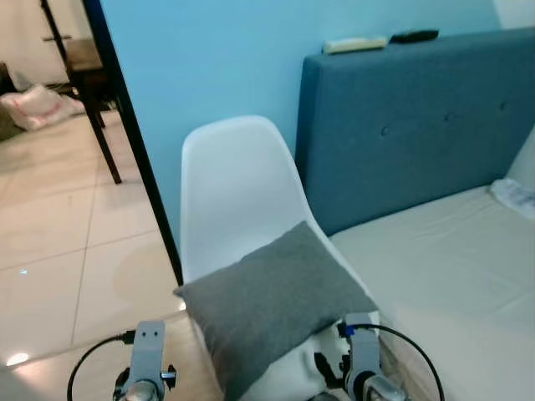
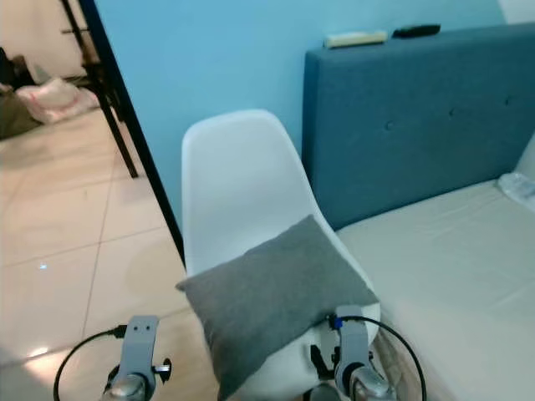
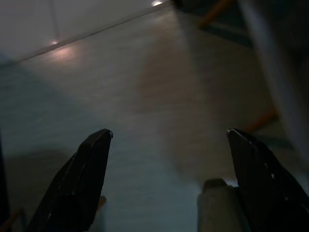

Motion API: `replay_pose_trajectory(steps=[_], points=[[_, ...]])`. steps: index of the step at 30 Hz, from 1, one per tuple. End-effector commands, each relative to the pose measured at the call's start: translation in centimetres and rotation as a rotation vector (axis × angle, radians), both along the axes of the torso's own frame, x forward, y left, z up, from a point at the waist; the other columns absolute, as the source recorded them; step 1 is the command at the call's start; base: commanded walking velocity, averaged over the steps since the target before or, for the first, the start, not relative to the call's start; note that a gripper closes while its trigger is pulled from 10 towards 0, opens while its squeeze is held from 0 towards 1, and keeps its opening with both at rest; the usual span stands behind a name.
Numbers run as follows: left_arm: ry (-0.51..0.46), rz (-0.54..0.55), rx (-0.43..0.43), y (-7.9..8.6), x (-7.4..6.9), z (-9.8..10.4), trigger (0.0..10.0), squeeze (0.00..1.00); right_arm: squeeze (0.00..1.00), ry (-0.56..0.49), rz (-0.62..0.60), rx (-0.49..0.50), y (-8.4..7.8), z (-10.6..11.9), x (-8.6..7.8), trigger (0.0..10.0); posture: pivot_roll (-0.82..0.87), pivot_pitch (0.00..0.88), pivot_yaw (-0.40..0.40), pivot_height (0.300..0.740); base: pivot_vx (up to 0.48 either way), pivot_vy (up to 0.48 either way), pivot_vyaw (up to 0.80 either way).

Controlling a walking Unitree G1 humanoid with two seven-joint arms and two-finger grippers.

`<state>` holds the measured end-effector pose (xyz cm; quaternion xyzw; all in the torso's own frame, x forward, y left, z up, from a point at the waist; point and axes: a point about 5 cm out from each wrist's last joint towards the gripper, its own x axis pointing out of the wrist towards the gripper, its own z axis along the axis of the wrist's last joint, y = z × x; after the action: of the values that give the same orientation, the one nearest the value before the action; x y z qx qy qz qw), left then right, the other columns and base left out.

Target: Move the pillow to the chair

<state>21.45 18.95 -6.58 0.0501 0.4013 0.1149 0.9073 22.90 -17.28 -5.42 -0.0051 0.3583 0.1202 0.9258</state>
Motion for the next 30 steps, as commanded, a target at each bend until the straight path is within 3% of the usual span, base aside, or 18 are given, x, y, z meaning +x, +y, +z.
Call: replay_pose_trajectory(steps=[1, 4, 6, 10, 14, 20, 30], points=[[0.077, 0.012, -0.025, -0.3, -1.9, -1.2, 10.0, 0.00, 0.00, 0.017, 0.107, -0.036, 1.0, -0.2, -0.2, 10.0, -0.03, 0.000, -0.048, 0.713, 0.000, 0.000, 0.00], [0.106, 0.016, -0.030, -0.4, -2.8, -1.6, 10.0, 0.00, 0.00, 0.024, 0.138, -0.049, 1.3, -0.2, -0.2, 10.0, -0.01, 0.000, -0.081, 0.728, 0.000, 0.000, 0.00], [0.153, 0.028, -0.040, -0.4, -4.3, -2.4, 10.0, 0.00, 0.00, 0.032, 0.167, -0.066, 1.5, -0.2, 0.0, 10.0, 0.01, 0.000, -0.103, 0.740, 0.000, 0.000, 0.00], [0.183, 0.000, -0.021, -0.2, -5.3, -2.8, 10.0, 0.00, 0.00, 0.033, 0.161, -0.073, 1.6, -0.1, 0.3, 10.0, 0.03, 0.000, -0.110, 0.740, 0.000, 0.000, 0.00], [0.219, -0.051, 0.062, 1.6, -6.4, -2.9, 10.0, 0.00, 0.00, 0.054, 0.109, -0.084, 2.1, -0.1, 0.5, 10.0, 0.07, 0.000, -0.098, 0.740, 0.000, 0.000, 0.00], [0.231, -0.057, 0.160, 3.7, -6.5, -2.5, 10.0, 0.00, 0.00, 0.107, 0.104, -0.054, 2.9, -0.8, -0.4, 10.0, 0.11, 0.000, -0.090, 0.740, 0.000, 0.000, 0.00], [0.215, -0.054, 0.203, 4.6, -6.1, -2.1, 10.0, 0.00, 0.00, 0.216, 0.160, -0.058, 3.9, -2.2, -2.6, 10.0, 0.18, 0.000, -0.107, 0.740, 0.000, 0.000, 0.00]])
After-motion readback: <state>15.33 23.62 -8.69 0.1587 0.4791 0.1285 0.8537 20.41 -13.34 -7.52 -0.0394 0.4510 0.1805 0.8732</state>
